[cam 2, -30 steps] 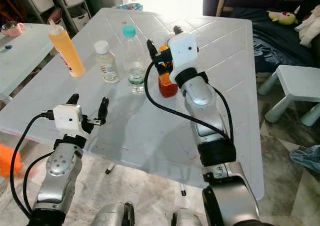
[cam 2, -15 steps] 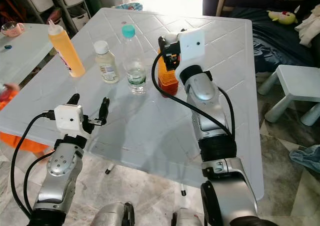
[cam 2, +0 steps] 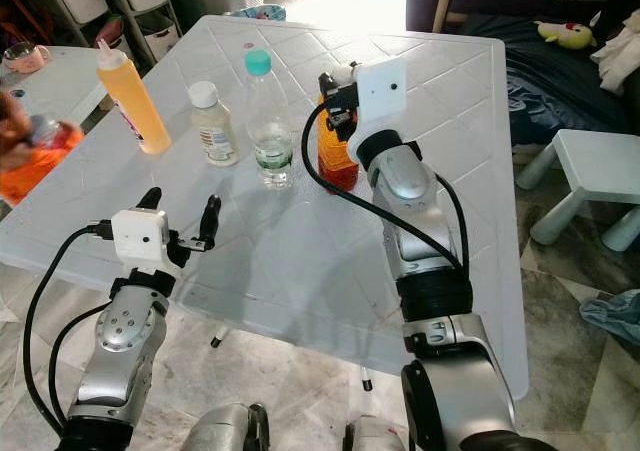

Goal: Restocking fridge

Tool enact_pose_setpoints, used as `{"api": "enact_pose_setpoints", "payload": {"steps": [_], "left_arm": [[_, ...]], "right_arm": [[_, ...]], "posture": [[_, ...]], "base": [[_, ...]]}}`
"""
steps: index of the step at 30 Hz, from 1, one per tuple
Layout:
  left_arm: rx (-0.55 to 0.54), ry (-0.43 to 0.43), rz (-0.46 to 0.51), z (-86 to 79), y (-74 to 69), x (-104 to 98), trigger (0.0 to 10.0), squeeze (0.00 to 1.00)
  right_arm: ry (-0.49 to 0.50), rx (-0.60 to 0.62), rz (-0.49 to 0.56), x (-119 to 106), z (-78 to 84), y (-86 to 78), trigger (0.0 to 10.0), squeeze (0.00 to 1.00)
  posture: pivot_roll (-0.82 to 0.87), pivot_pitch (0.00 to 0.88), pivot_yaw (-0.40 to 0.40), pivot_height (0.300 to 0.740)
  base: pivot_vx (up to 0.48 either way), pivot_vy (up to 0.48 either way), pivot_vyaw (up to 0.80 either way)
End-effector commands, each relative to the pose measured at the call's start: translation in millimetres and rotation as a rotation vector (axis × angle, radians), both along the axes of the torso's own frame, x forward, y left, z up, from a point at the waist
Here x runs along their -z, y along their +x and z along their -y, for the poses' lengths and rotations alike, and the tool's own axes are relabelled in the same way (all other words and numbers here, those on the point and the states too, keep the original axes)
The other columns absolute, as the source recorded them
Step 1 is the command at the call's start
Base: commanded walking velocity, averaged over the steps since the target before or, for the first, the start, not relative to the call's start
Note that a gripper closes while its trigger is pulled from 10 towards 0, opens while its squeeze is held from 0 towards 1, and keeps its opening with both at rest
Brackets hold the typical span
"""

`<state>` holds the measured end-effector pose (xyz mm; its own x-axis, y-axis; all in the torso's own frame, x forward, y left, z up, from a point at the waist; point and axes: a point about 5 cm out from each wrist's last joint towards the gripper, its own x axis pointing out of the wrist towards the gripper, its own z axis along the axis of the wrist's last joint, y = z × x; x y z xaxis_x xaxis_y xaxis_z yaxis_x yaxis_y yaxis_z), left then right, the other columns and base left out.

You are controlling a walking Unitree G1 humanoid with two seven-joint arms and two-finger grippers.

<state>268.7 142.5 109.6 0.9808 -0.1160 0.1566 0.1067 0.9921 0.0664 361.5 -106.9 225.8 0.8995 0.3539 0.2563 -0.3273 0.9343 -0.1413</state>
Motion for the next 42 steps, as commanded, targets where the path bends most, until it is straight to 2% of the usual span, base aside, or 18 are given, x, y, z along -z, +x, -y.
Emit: {"api": "enact_pose_setpoints", "payload": {"steps": [1,11,15,16,19,22,24,28,31,32,33,34,42], "left_arm": [[-0.007,0.012,-0.009,-2.1,-0.5,1,10.0,0.0],[-0.014,0.003,-0.021,-0.8,-1.6,4,10.0,0.0],[-0.053,-0.003,-0.067,-3.3,-0.5,9,10.0,0.0],[-0.07,-0.001,-0.074,-4.8,0.8,10,10.0,0.0],[-0.08,-0.002,-0.076,-5.3,2.0,10,10.0,0.0],[-0.09,-0.002,-0.085,-5.0,2.8,11,10.0,0.0],[-0.095,-0.001,-0.097,-2.9,3.6,13,10.0,0.0],[-0.102,-0.004,-0.105,1.5,6.6,13,10.0,0.0],[-0.104,-0.005,-0.102,3.7,9.6,12,10.0,0.0],[-0.106,-0.003,-0.101,3.6,10.1,11,10.0,0.0],[-0.107,-0.001,-0.1,3.4,10.3,11,10.0,0.0],[-0.112,0.001,-0.1,2.4,10.5,11,10.0,0.0],[-0.132,0.004,-0.105,-2.3,10.5,12,10.0,0.0]], "right_arm": [[-0.021,-0.009,-0.007,-1,-1.9,-1.1,0.0,0.0],[-0.061,0.037,-0.032,11,11.2,-11.0,0.0,0.0],[-0.04,0.061,0.022,11,16.7,-26.1,0.0,0.0],[-0.039,0.077,0.057,10,18.8,-36.3,0.0,0.0],[-0.046,0.112,0.078,11,23.0,-50.2,0.0,0.0],[-0.059,0.136,0.077,17,26.7,-62.1,0.0,0.0],[-0.063,0.153,0.031,29,29.8,-72.5,0.0,0.0],[-0.064,0.172,-0.005,37,31.0,-79.7,0.0,0.0],[-0.059,0.179,-0.012,38,29.9,-79.2,0.0,0.0],[-0.056,0.173,-0.016,39,29.4,-78.7,3.9,0.0],[-0.052,0.168,-0.019,39,29.1,-78.4,3.9,0.0],[-0.055,0.17,-0.024,40,29.1,-78.6,10.0,0.0],[-0.047,0.165,-0.088,53,32.8,-79.0,10.0,0.0]], "posture": [[0.04,0.091,0.059,0.74],[0.03,0.093,0.053,0.74],[0.03,0.086,0.049,0.74],[0.02,0.085,0.048,0.74],[0.02,0.085,0.047,0.74],[0.01,0.084,0.048,0.74],[0.0,0.084,0.051,0.74],[-0.01,0.08,0.056,0.74],[-0.01,0.075,0.059,0.74],[0.0,0.074,0.058,0.74],[0.0,0.074,0.057,0.74],[0.0,0.073,0.056,0.74],[0.0,0.069,0.042,0.74]], "base": [[0.0,0.0,0.0],[0.0,0.0,0.0],[0.0,0.0,0.0],[0.0,0.0,0.0],[0.0,0.0,0.0],[0.0,0.0,0.0],[0.0,0.0,0.0],[0.0,0.0,0.0],[0.0,0.0,0.0],[0.0,0.0,0.0],[0.0,0.0,0.0],[0.0,0.0,0.0],[0.0,0.0,0.0]]}}
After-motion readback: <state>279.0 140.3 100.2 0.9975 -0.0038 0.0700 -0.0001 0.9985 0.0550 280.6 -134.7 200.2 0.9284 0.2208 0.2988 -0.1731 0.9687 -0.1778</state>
